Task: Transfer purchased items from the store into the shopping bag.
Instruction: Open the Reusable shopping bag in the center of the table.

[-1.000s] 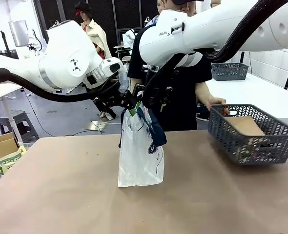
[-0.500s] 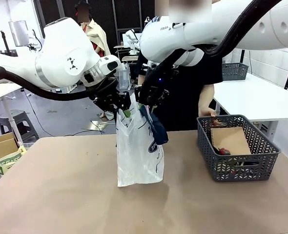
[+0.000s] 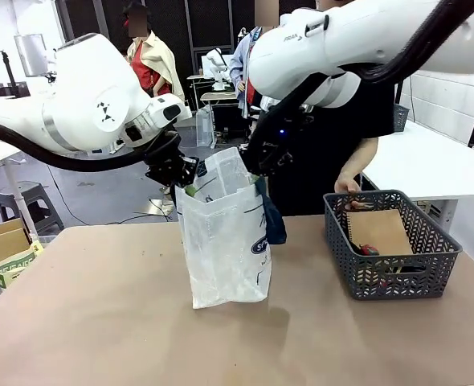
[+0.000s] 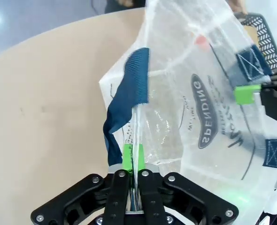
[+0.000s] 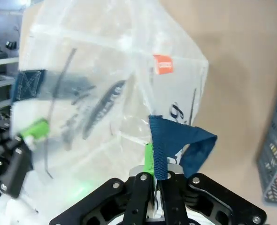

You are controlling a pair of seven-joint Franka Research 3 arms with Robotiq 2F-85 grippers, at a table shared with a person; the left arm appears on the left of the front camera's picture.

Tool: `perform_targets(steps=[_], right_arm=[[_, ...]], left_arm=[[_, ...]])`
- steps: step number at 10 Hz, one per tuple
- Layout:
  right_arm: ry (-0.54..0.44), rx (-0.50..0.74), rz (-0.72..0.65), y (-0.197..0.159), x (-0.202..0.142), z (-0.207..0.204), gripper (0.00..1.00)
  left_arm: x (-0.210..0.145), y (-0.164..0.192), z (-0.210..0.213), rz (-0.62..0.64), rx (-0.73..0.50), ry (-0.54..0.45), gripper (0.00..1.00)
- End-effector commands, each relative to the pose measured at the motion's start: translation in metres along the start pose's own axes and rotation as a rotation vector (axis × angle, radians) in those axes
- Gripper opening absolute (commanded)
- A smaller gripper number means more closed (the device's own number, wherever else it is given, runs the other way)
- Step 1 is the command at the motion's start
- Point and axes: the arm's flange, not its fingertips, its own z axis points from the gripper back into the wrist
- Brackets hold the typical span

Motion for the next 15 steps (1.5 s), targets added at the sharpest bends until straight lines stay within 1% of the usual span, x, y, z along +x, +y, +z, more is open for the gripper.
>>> perform_targets(steps=[1,2,3,4,5,6,7,9,11,12,13,15], right_arm=[[0.023,-0.053,0.026,-0.023,-0.017,0.003,0.00],[0.024,-0.113,0.018,-0.029,-0.020,0.006,0.00],[0.031,-0.168,0.046,-0.031,-0.022,0.008,0.00],[0.017,-0.224,0.073,-0.033,-0.023,0.012,0.00],[0.003,-0.244,0.095,-0.035,-0.024,0.016,0.00],[0.000,-0.260,0.106,-0.037,-0.025,0.020,0.00],[0.001,-0.256,0.113,-0.038,-0.026,0.022,0.00],[0.001,-0.264,0.151,-0.038,-0.028,0.022,0.00],[0.009,-0.237,0.180,-0.035,-0.030,0.016,0.00],[0.008,-0.228,0.197,-0.034,-0.032,0.014,0.00],[0.006,-0.240,0.152,-0.030,-0.022,0.020,0.00],[0.006,-0.240,0.152,-0.030,-0.022,0.020,0.00]], left_arm=[[-0.013,0.010,0.007,0.054,0.037,-0.031,0.00],[-0.015,0.014,0.009,0.061,0.058,-0.033,0.00],[-0.015,0.014,0.011,0.068,0.081,-0.031,0.00],[-0.014,0.012,0.013,0.052,0.134,-0.004,0.00],[-0.014,0.008,0.014,0.024,0.158,0.008,0.00],[-0.015,0.007,0.014,0.030,0.191,0.011,0.00],[-0.016,0.006,0.016,0.012,0.211,0.016,0.00],[-0.016,0.001,0.014,-0.023,0.175,0.030,0.00],[-0.015,-0.001,0.010,-0.099,0.114,0.052,0.00],[-0.018,-0.001,0.011,-0.027,0.162,0.028,0.00],[-0.018,-0.001,0.011,-0.027,0.162,0.028,0.00],[-0.018,-0.001,0.011,-0.027,0.162,0.028,0.00]])
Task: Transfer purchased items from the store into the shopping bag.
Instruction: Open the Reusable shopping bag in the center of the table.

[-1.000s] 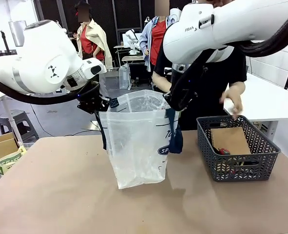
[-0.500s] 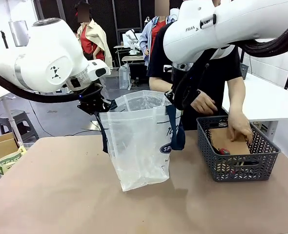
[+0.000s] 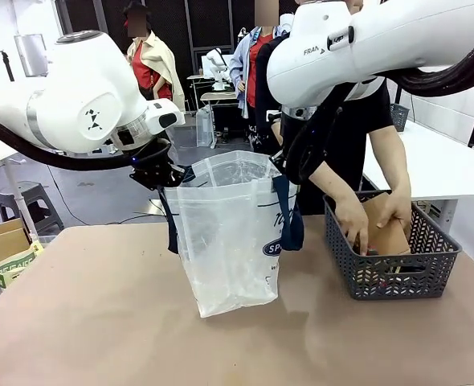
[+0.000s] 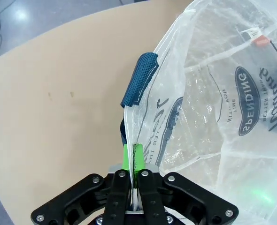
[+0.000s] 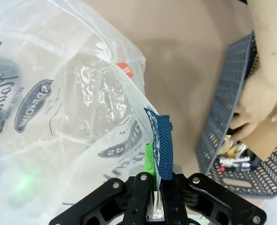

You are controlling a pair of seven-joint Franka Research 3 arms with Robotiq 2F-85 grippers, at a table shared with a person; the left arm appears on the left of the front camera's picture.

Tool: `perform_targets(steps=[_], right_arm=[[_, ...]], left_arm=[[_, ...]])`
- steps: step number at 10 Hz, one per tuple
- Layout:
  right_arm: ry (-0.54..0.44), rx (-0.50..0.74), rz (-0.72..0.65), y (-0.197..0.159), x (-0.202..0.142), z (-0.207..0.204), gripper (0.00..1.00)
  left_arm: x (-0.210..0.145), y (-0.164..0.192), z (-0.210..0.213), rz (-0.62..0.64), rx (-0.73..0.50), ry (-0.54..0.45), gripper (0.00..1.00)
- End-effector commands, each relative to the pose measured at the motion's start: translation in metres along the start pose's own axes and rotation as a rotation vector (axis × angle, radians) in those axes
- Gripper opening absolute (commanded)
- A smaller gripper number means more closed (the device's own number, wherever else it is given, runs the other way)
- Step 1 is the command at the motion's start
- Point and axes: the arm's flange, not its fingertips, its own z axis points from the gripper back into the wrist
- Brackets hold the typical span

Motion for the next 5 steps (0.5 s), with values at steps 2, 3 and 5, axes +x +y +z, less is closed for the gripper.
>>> perform_targets(steps=[2,3,5], right_arm=[[-0.002,-0.001,-0.015,-0.0016,0.0006,0.0014,0.00],[-0.002,-0.001,-0.015,-0.0016,0.0006,0.0014,0.00],[-0.002,-0.001,-0.015,-0.0016,0.0006,0.0014,0.00]], left_arm=[[-0.0006,0.0016,0.0015,0.018,0.008,-0.003,0.00],[-0.0006,0.0016,0.0015,0.018,0.008,-0.003,0.00],[-0.0006,0.0016,0.0015,0.018,0.008,-0.003,0.00]])
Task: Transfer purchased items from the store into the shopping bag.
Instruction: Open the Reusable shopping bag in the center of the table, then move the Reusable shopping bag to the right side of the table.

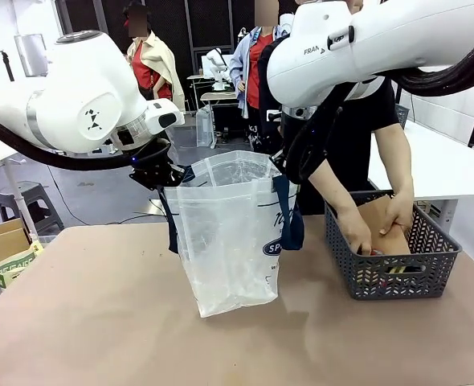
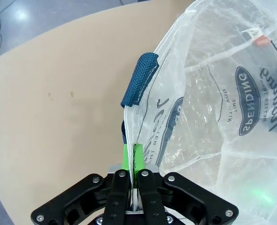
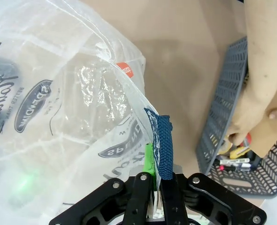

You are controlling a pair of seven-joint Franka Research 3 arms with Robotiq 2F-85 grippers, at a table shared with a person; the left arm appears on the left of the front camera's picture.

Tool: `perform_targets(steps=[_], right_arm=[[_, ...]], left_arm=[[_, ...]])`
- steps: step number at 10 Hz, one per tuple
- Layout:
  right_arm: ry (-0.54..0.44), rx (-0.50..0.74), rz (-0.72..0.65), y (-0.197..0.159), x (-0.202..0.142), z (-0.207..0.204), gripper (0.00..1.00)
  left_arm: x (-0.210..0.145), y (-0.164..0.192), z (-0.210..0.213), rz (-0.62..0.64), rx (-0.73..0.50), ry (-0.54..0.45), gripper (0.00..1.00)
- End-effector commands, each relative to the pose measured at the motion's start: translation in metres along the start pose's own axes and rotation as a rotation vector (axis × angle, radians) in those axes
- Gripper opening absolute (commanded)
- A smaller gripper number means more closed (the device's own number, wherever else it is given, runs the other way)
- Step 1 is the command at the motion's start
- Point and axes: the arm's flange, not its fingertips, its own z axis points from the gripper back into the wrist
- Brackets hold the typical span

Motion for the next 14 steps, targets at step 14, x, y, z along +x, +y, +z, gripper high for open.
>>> perform_targets(steps=[14], right_arm=[[-0.001,-0.001,-0.014,-0.0014,0.0005,0.0013,0.00]], left_arm=[[-0.0006,0.0014,0.0015,0.018,0.008,-0.003,0.00]])
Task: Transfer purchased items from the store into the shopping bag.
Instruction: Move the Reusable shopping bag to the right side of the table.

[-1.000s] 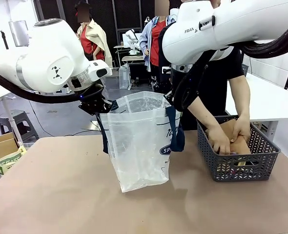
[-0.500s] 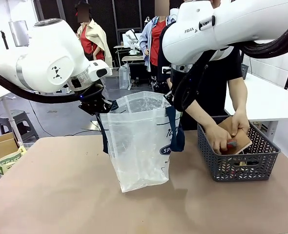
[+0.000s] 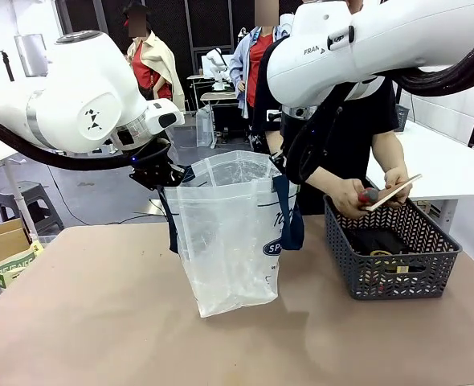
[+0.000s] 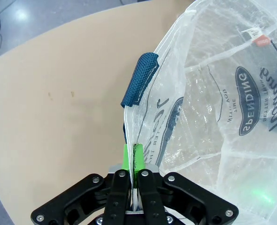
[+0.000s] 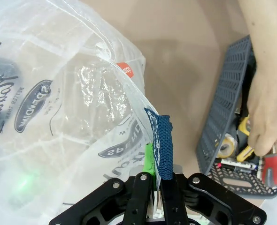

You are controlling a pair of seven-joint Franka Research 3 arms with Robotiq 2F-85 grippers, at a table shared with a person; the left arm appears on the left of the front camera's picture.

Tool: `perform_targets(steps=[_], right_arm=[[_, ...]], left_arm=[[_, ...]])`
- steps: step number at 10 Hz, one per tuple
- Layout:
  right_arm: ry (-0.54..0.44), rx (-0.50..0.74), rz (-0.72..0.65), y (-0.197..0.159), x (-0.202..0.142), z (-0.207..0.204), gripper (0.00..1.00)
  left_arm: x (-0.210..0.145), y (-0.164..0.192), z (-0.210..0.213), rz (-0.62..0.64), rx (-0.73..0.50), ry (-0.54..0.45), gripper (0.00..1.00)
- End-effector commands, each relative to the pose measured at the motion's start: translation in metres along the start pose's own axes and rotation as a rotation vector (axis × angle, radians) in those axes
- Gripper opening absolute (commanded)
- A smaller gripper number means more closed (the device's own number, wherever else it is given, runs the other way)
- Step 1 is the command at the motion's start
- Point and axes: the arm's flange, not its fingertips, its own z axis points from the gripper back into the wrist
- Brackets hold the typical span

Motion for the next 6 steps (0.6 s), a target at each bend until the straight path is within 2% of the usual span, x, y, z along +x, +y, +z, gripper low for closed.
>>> perform_targets(steps=[1,6], right_arm=[[-0.001,-0.001,-0.014,-0.0014,0.0005,0.0013,0.00],[-0.001,-0.001,-0.014,-0.0014,0.0005,0.0013,0.00]], left_arm=[[-0.0006,0.0014,0.0015,0.018,0.008,-0.003,0.00],[-0.0006,0.0014,0.0015,0.018,0.008,-0.003,0.00]])
